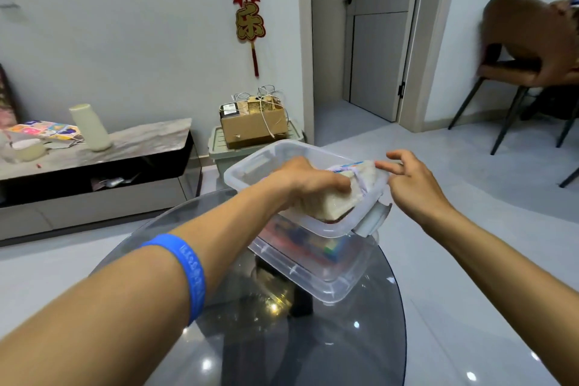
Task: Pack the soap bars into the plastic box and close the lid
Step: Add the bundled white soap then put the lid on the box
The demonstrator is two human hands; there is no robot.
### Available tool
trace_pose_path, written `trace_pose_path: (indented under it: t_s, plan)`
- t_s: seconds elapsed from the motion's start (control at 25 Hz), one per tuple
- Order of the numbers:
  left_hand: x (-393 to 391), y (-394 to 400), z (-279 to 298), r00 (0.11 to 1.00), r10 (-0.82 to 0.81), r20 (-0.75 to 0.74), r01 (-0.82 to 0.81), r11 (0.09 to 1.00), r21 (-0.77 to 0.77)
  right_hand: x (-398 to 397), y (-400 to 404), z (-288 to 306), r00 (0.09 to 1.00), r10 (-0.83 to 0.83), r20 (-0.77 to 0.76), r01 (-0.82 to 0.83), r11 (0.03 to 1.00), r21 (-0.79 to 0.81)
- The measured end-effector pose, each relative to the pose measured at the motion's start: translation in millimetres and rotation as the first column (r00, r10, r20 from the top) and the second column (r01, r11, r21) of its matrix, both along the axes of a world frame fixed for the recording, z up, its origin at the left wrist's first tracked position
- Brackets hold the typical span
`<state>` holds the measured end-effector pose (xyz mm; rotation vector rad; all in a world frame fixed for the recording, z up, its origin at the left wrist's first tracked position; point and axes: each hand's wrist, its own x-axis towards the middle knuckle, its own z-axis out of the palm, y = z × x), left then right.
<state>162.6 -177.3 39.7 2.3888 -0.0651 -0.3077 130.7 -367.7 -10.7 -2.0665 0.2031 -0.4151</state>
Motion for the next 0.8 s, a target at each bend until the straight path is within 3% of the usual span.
trace_pose_path:
  t_s: [0.16, 0.24, 0.32, 0.4, 0.44, 0.52, 0.56, 0.6, 0.8]
  plan:
    - [2, -2, -25, 0.978, -0.187, 0.088, 0.138, 0.908, 0.396, 3, 3, -1, 0.998, -0.027, 0.054, 0.031, 0.997, -0.076]
    - [3, 10, -31, 0.957, -0.240, 0.164, 0.156, 0.900, 0.406, 3, 6, 0, 0.997, -0.022, 0.069, 0.028, 0.995, -0.094]
    - [10, 35, -30, 0.928, -0.098, 0.358, -0.016, 0.953, 0.302, -1, 17, -4, 0.998, -0.040, 0.050, 0.045, 0.994, -0.103]
    - [21, 74, -31, 0.861, 0.104, 0.497, -0.269, 0.923, 0.274, -2, 32, -14, 0.990, -0.136, -0.045, 0.139, 0.989, 0.048]
    - [25, 92, -35, 0.856, 0.222, 0.466, -0.348, 0.915, 0.204, -3, 38, -18, 0.978, -0.174, -0.117, 0.196, 0.957, 0.213]
    - [26, 114, -44, 0.893, 0.432, 0.128, -0.409, 0.896, -0.174, -3, 46, -23, 0.957, -0.186, -0.222, 0.274, 0.830, 0.486]
    - [23, 116, -48, 0.902, 0.428, -0.049, -0.415, 0.833, -0.365, 0, 48, -24, 0.952, -0.200, -0.232, 0.295, 0.804, 0.517]
    - [21, 114, -50, 0.902, 0.410, -0.135, -0.421, 0.766, -0.486, 2, 48, -24, 0.949, -0.222, -0.222, 0.307, 0.801, 0.513]
    - [18, 111, -47, 0.842, 0.539, 0.009, -0.456, 0.722, -0.521, -2, 51, -23, 0.953, -0.296, -0.062, 0.288, 0.827, 0.483]
